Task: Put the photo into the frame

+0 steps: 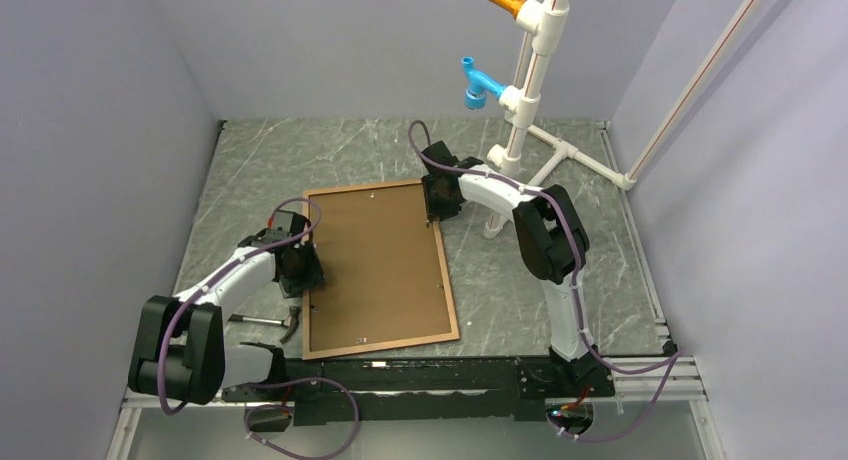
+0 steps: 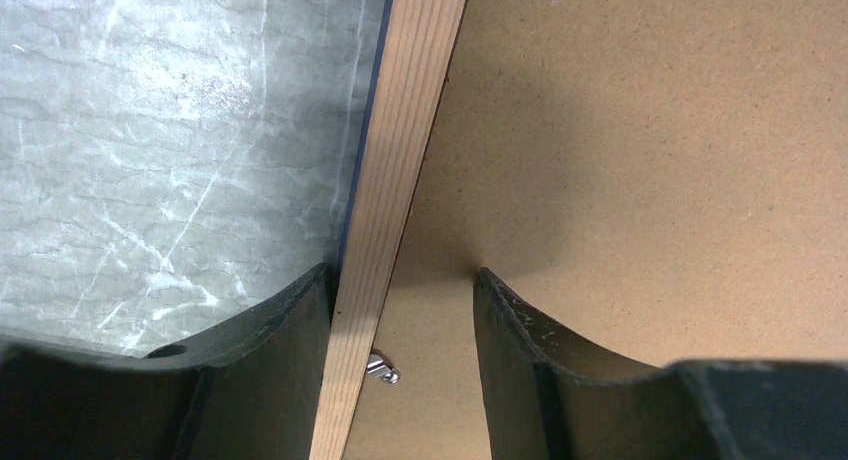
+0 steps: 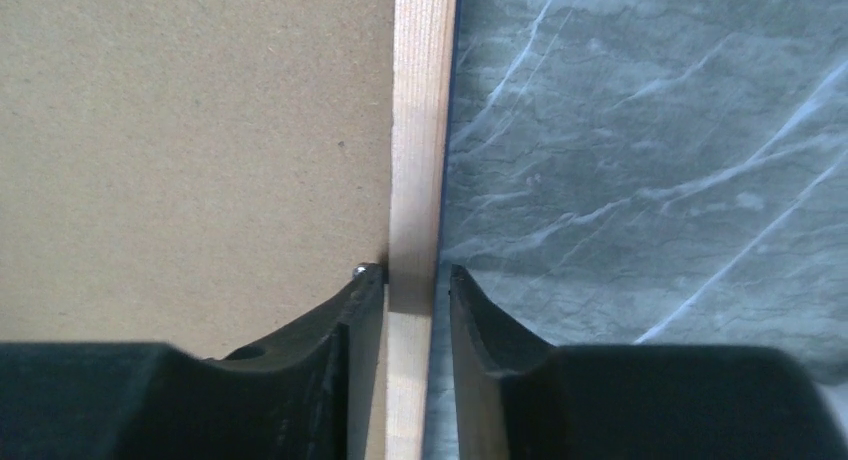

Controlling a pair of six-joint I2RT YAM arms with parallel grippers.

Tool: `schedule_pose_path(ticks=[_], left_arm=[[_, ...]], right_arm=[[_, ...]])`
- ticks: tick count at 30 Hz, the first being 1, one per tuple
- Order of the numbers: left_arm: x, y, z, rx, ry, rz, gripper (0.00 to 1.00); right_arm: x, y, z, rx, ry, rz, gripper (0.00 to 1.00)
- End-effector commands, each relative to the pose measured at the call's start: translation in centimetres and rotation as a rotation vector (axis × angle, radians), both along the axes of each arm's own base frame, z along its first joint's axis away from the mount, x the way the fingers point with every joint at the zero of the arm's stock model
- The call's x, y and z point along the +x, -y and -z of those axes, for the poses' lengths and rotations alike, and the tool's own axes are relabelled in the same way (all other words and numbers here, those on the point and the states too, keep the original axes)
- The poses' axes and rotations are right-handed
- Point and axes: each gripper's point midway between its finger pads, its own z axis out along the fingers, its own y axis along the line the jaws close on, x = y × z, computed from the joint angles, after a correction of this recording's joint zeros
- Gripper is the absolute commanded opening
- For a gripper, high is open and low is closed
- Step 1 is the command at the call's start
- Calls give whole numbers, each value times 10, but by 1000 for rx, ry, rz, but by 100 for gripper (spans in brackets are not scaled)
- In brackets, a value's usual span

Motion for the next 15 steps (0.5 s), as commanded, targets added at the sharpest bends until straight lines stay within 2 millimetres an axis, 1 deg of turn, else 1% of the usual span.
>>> schedule_pose_path(ticks=[1,4,7,11,13,15], left_arm=[[-2,-3,13,25,-17,14,54],[-3,-3,13,24,-18,15,54],[-3,-4,13,26,-17,17,54],[-3,-4,13,27,-18,20,54],[-3,-4,13,27,-17,21,54],[-3,-4,13,28,-19,23,54]], right_arm=[[5,-3,-21,25,57,-2,38],[7,-9,-30,54,64,-8,47],[10,-14,-28,63,49,-18,53],[8,-14,-17,54,24,-19,55],[6,-14,-17,61,28,-13,55],[5,-14,-22,75,41,-6,55]])
